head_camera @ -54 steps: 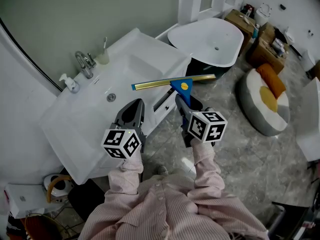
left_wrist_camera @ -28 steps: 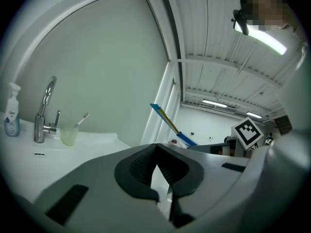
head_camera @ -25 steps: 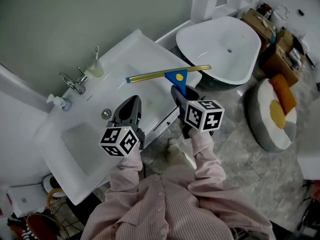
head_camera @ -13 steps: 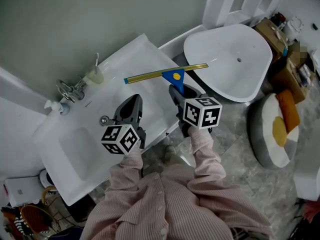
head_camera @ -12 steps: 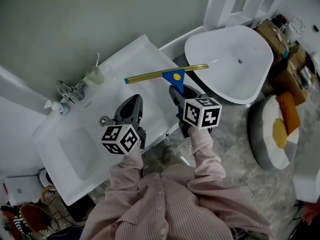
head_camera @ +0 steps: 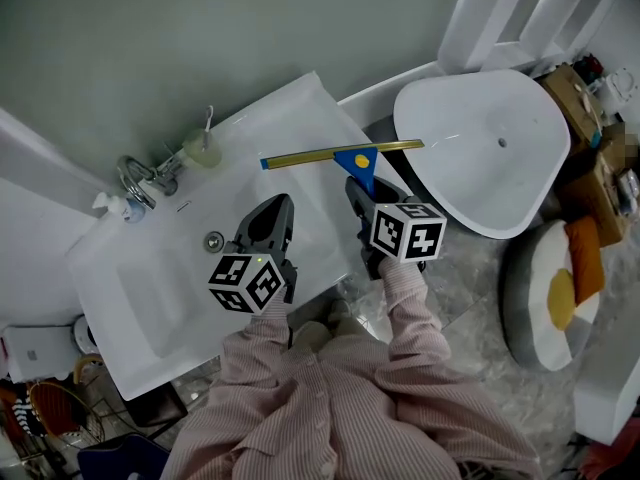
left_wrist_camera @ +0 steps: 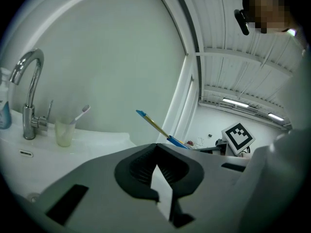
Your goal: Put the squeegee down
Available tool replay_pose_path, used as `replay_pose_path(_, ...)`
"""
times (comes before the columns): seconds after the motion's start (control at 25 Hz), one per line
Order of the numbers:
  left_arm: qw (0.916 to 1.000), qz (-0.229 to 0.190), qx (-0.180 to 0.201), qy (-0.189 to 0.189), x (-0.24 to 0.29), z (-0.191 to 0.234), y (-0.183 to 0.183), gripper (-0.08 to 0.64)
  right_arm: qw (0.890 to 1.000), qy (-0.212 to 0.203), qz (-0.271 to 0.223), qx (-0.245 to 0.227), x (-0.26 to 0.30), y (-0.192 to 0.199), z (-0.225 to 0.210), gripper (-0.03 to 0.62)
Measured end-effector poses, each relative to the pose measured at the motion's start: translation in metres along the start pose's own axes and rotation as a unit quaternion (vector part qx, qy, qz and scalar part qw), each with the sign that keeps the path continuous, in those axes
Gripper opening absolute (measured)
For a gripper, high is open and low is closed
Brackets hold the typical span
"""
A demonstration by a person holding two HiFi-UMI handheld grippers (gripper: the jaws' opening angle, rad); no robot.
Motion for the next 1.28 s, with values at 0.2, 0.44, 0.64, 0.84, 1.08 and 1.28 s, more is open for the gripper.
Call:
replay_pose_path(0.2,0.9998,0.005,-0.015,-0.011,0.008,0.023,0.001,0.002,1.0,0.0,0.014,-0.007,0.027,0.002,-0.002,0.133)
replay_pose_path(0.44,0.9988,0.025,-0.038,-0.02,0.028,0.052,0.014,0.002,0.999,0.0,0.03,-0.029,0.065,-0.003,-0.011,0.133)
replay_pose_path(0.64,0.9969,0.047,-0.059,-0.022,0.043,0.07,0.029,0.002,0.997,0.006,0.057,-0.049,0.098,0.004,-0.024,0.133)
replay_pose_path(0.84,0.9952,0.065,-0.07,-0.02,0.061,0.083,0.046,0.002,0.995,0.014,0.078,-0.054,0.13,0.011,-0.041,0.133)
replay_pose_path(1.08,0.993,0.08,-0.084,-0.024,0.069,0.094,0.061,0.002,0.992,0.022,0.103,-0.063,0.151,0.024,-0.048,0.133)
replay_pose_path(1.28,0.9913,0.089,-0.092,-0.029,0.071,0.095,0.07,0.002,0.989,0.032,0.128,-0.065,0.161,0.039,-0.056,0.133)
Point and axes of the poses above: the fingertips, and each gripper's own axes: x forward along the fingers, z to its left, y out of its underside, the point moved 4 cm from there along -x, backward along the fingers, and after that the axes turned 2 degrees about -z, right-handed, at the moved point
